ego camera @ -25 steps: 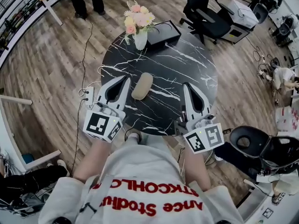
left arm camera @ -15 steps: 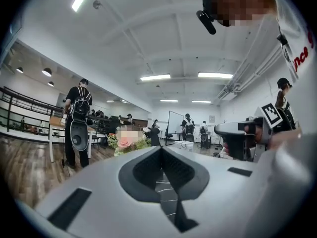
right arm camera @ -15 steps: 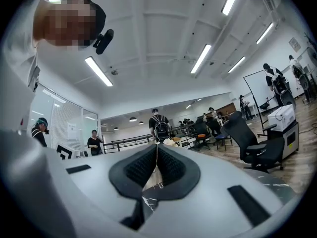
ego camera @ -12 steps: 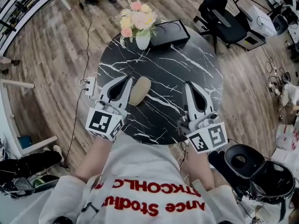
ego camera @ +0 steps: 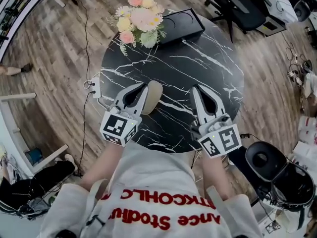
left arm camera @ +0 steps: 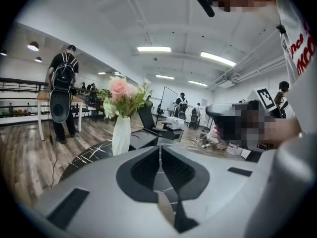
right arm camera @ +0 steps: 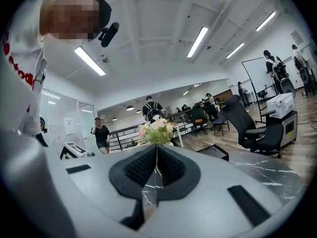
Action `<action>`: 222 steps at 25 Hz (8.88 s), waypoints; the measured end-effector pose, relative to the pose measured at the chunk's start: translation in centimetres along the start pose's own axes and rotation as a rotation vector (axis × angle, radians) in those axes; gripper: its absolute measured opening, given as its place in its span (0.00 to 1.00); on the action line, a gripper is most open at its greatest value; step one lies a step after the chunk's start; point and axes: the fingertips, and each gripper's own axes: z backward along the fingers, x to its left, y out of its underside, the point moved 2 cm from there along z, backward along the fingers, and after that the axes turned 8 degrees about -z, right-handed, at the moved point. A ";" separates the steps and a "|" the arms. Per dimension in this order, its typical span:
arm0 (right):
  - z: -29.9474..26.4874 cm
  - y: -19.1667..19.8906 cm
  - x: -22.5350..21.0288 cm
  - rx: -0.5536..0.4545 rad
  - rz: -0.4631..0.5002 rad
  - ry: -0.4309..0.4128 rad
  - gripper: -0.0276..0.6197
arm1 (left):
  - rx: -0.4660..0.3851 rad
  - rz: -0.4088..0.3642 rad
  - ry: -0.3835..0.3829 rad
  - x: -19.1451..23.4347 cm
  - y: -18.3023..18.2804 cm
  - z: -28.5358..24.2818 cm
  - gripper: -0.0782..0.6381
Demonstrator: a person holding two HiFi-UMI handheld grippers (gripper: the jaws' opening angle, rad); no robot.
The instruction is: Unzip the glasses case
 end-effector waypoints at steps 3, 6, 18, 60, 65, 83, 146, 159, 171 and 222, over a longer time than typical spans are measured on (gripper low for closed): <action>-0.8 2.3 -1.4 0.077 0.046 0.031 0.07 | 0.069 -0.005 0.052 -0.1 2.4 -1.3 0.12; -1.6 4.9 -3.2 0.144 0.083 0.058 0.07 | 0.107 -0.001 0.071 0.3 4.2 -2.3 0.12; -5.9 17.7 -5.9 0.565 0.148 -0.231 0.10 | 0.318 0.061 0.130 0.6 12.0 -5.2 0.28; -8.9 27.9 -6.2 1.091 0.965 -0.810 0.25 | 0.476 0.282 0.233 0.0 16.9 -5.7 0.46; -8.3 28.0 -6.5 1.072 0.967 -0.786 0.22 | 0.476 0.269 0.256 -0.4 17.0 -5.8 0.46; -6.8 28.0 -6.9 1.024 0.899 -0.665 0.11 | 0.473 0.272 0.298 -1.2 17.3 -6.0 0.47; -3.6 28.1 -4.0 0.706 0.340 -0.201 0.07 | 0.439 0.294 0.291 -1.0 17.4 -5.9 0.48; -4.7 28.5 -5.0 0.938 0.632 -0.364 0.22 | 0.524 0.373 0.303 -0.8 17.8 -2.7 0.44; -4.5 28.5 -5.0 1.078 0.955 -0.639 0.22 | 0.667 0.386 0.386 -4.5 19.1 -1.6 0.46; -2.9 28.7 -3.7 1.070 0.704 -0.513 0.15 | 0.579 0.195 0.281 -2.3 16.1 -4.4 0.25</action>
